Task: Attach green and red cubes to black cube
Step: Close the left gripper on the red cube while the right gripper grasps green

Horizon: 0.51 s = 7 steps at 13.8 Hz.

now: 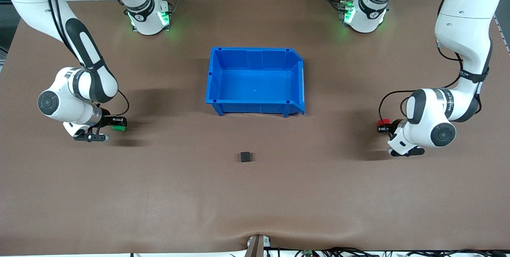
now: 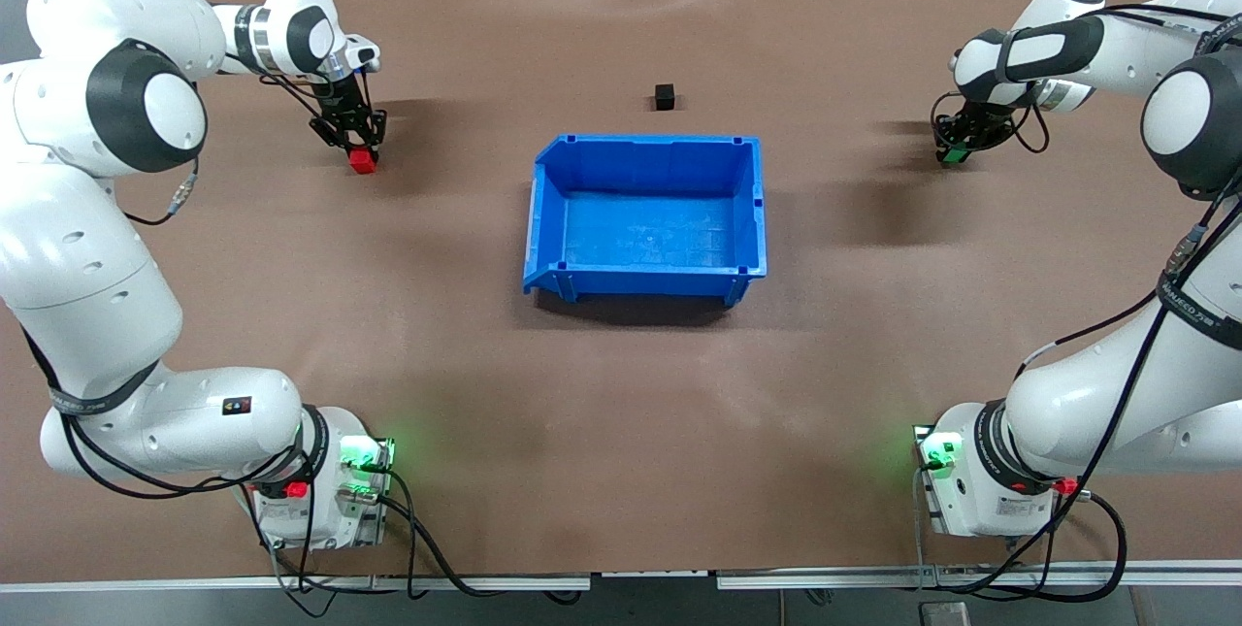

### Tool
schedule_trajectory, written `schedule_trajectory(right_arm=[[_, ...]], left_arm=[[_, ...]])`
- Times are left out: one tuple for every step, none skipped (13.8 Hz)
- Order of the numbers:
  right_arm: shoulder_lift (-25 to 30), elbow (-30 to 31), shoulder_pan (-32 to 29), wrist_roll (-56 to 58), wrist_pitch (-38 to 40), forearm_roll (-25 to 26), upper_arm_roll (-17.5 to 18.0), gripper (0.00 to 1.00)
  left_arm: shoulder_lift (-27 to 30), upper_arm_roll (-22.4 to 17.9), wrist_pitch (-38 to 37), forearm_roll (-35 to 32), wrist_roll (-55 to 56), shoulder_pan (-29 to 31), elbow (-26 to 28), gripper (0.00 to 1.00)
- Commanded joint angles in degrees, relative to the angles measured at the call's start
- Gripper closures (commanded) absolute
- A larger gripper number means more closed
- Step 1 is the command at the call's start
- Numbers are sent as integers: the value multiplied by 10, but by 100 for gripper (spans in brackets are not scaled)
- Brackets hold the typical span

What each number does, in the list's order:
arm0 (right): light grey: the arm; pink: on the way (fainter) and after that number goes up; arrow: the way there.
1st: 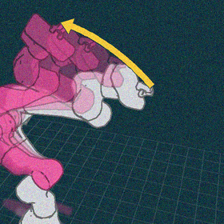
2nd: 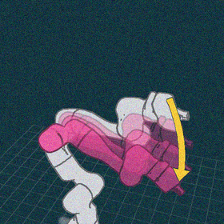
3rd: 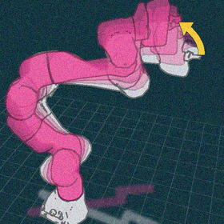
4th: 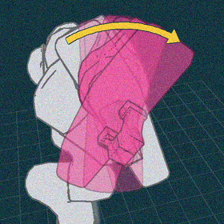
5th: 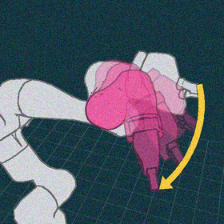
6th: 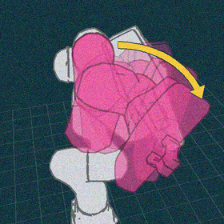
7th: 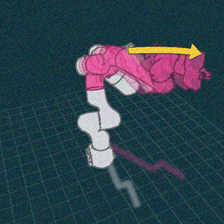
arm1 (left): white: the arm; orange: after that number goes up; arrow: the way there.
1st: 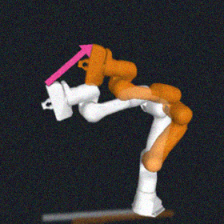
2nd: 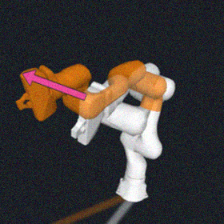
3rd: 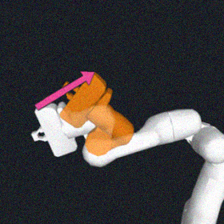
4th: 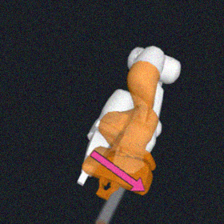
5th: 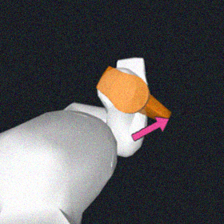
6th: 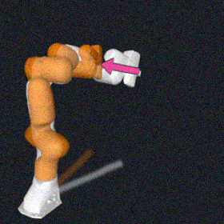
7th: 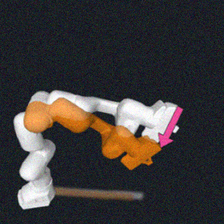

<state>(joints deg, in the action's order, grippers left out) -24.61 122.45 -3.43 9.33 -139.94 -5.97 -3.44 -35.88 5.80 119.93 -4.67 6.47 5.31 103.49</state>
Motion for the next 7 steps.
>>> schedule_trajectory(right_arm=[[32, 8, -4, 32, 5, 4, 3, 100], [36, 1, -4, 56, 7, 4, 3, 100], [36, -7, -5, 74, 7, 4, 3, 100], [38, -15, -6, 102, 8, 4, 3, 100], [41, -20, -8, 137, 20, 4, 3, 100], [41, -38, -8, 157, 44, 4, 4, 100], [39, -63, -7, 166, 78, 3, 4, 100]], left_arm=[[0, 3, -1, 45, -4, 4, -7, 100], [0, 3, -4, 55, -1, 2, -16, 100], [0, 3, -10, 63, 15, 2, -18, 100], [1, 3, -13, 64, 35, -2, -20, 100], [1, 3, -14, 64, 42, -1, -28, 100], [1, 3, -21, 65, 43, -2, -39, 100], [1, 3, -25, 68, 49, -4, -52, 100]])
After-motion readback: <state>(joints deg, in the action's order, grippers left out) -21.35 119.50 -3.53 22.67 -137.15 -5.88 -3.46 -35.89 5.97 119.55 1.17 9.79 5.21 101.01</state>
